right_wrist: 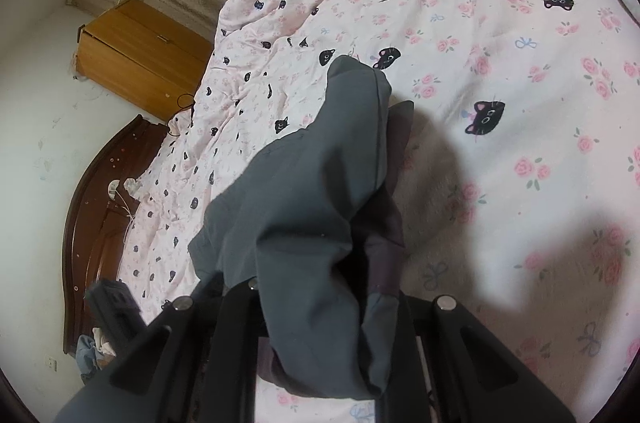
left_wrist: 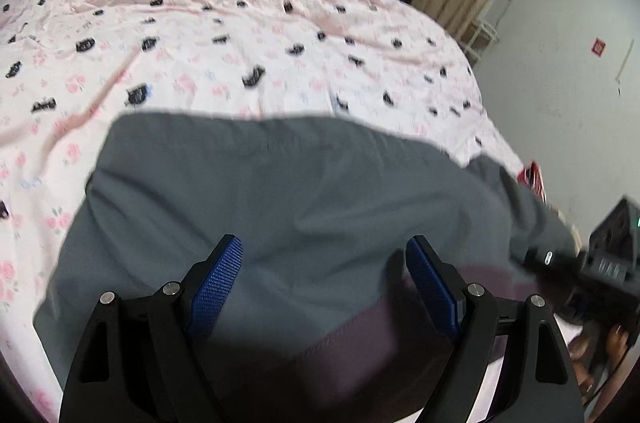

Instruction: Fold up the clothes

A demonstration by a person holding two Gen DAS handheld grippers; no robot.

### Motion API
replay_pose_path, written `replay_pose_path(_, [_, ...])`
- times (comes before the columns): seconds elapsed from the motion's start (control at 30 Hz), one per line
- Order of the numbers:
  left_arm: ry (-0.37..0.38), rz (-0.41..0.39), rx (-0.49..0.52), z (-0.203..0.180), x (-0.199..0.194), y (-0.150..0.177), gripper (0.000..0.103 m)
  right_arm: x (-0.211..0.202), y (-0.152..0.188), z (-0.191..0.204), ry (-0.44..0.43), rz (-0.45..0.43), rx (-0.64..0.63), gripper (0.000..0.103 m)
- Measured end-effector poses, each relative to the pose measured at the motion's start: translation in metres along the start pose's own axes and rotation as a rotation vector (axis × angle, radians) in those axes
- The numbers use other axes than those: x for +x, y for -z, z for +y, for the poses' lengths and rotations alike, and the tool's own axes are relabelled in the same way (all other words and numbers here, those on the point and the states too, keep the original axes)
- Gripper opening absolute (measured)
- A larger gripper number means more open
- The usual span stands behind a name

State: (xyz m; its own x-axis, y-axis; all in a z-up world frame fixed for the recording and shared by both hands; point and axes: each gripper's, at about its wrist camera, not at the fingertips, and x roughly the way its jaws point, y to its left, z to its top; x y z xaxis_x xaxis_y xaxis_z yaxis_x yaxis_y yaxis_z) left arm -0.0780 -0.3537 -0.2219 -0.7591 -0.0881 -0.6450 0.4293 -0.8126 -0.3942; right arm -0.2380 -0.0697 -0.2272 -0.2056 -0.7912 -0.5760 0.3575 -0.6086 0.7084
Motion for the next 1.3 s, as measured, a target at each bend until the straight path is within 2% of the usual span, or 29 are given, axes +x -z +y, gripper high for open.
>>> replay_pose_path(0.1, [-0.026, 0.022, 0.037, -0.011, 0.010, -0.014, 0.081, 0.001, 0.000, 0.001, 0.007, 0.001, -0.010, 0.015])
replay_pose_path(0.23, [-0.139, 0.088, 0.120, -0.024, 0.036, -0.018, 0.081, 0.000, 0.000, 0.001, 0.008, 0.003, -0.016, 0.015])
replay_pose_path(0.33, [-0.200, 0.104, 0.174, -0.028, 0.050, -0.011, 0.081, 0.000, 0.000, 0.001, 0.009, 0.003, -0.019, 0.015])
replay_pose_path(0.57, [-0.218, 0.112, 0.187, -0.026, 0.055, -0.005, 0.084, -0.001, 0.000, 0.003, 0.014, 0.001, -0.029, 0.014])
replay_pose_path(0.73, [-0.187, 0.057, 0.159, -0.029, 0.030, -0.007, 0.084, -0.002, 0.001, 0.005, 0.017, 0.000, -0.036, 0.014])
replay_pose_path(0.87, [-0.178, 0.012, 0.188, -0.037, 0.005, 0.003, 0.084, -0.002, 0.001, 0.006, 0.019, 0.000, -0.041, 0.014])
replay_pose_path(1.03, [-0.201, 0.025, 0.211, -0.042, 0.001, 0.015, 0.084, -0.002, 0.000, 0.005, 0.021, 0.000, -0.045, 0.014])
replay_pose_path(1.3, [-0.215, 0.086, 0.197, -0.035, 0.024, 0.025, 0.087, 0.002, 0.003, 0.010, 0.027, 0.012, -0.056, 0.014])
